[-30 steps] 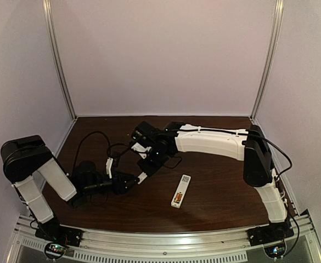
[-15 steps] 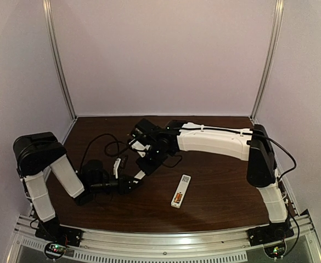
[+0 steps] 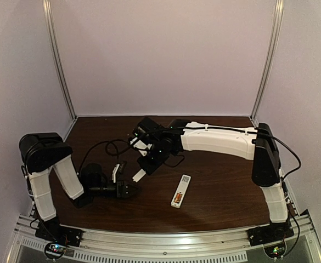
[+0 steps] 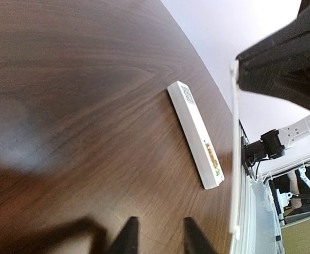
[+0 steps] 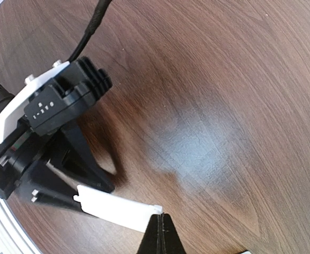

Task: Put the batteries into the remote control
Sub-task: Pass from the right arm to the left

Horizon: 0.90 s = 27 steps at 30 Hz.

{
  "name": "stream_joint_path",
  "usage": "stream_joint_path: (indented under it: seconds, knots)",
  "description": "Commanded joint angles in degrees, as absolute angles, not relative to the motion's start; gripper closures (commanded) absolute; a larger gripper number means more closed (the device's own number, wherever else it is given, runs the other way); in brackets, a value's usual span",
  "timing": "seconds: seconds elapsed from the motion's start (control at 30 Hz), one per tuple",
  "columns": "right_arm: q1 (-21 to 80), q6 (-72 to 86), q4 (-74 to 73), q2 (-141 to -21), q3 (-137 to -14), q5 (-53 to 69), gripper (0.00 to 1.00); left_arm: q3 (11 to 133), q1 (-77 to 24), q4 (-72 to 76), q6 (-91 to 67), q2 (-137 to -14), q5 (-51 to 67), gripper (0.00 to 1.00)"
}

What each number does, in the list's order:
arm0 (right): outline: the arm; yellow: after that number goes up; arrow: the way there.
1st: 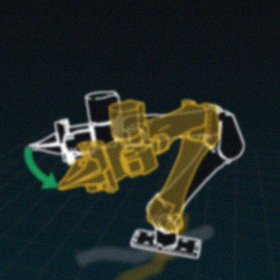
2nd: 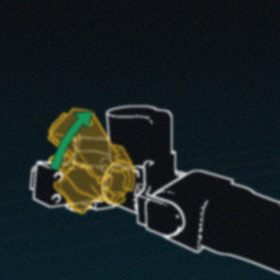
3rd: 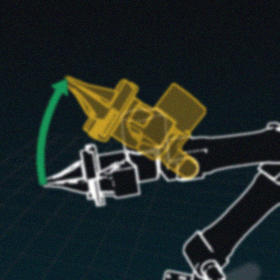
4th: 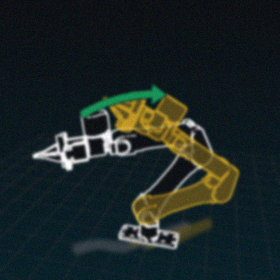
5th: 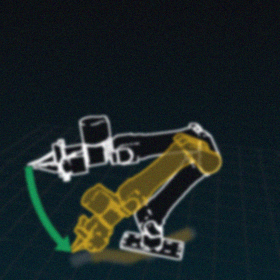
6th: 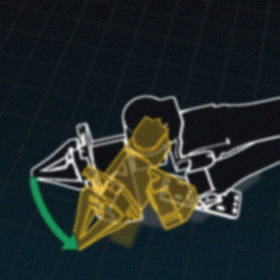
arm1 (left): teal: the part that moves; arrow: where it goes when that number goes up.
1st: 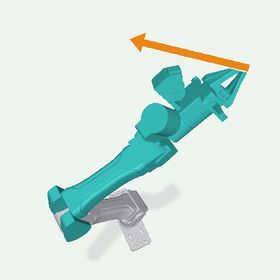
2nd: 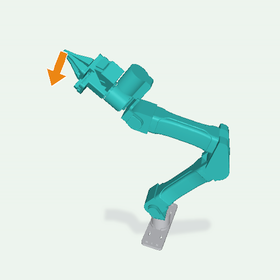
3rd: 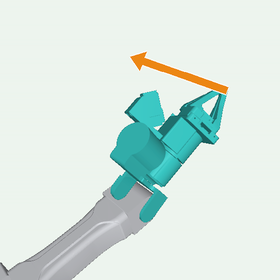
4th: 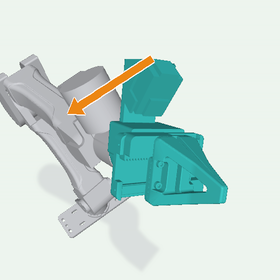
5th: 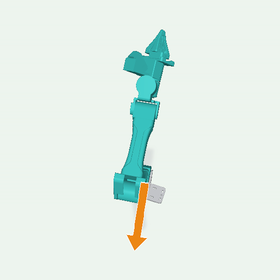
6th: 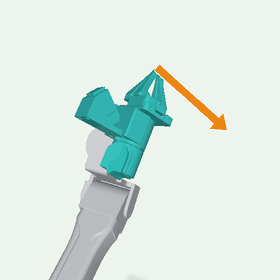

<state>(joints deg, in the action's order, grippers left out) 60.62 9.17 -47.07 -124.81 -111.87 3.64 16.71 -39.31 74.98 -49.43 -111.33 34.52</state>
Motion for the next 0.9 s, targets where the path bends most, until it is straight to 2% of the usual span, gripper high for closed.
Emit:
stream_joint_path:
  seconds: [0.0, 0.1, 0.23, 0.67, 0.87]
  knots:
    - [60.9, 8.8, -46.7, -122.7, -111.3, 1.8, 1.00, 14.3, -38.9, 98.3, -49.4, -111.5, 36.3, 0.43]
    - [60.8, 8.9, -46.7, -122.5, -111.3, 1.0, 1.00, 14.2, -38.9, 98.5, -48.0, -111.5, 38.6, 0.30]
    - [60.8, 7.9, -46.4, -122.2, -111.1, 2.3, 1.00, 15.2, -38.9, 98.6, -47.8, -111.4, 41.2, 0.27]
    - [61.7, 5.8, -45.8, -122.1, -109.6, 5.7, 1.00, 19.0, -37.3, 98.5, -52.6, -111.7, 43.5, 0.50]
    - [62.1, 5.1, -46.0, -123.0, -109.8, 6.3, 1.00, 19.8, -37.3, 99.9, -53.9, -111.7, 45.0, 0.65]
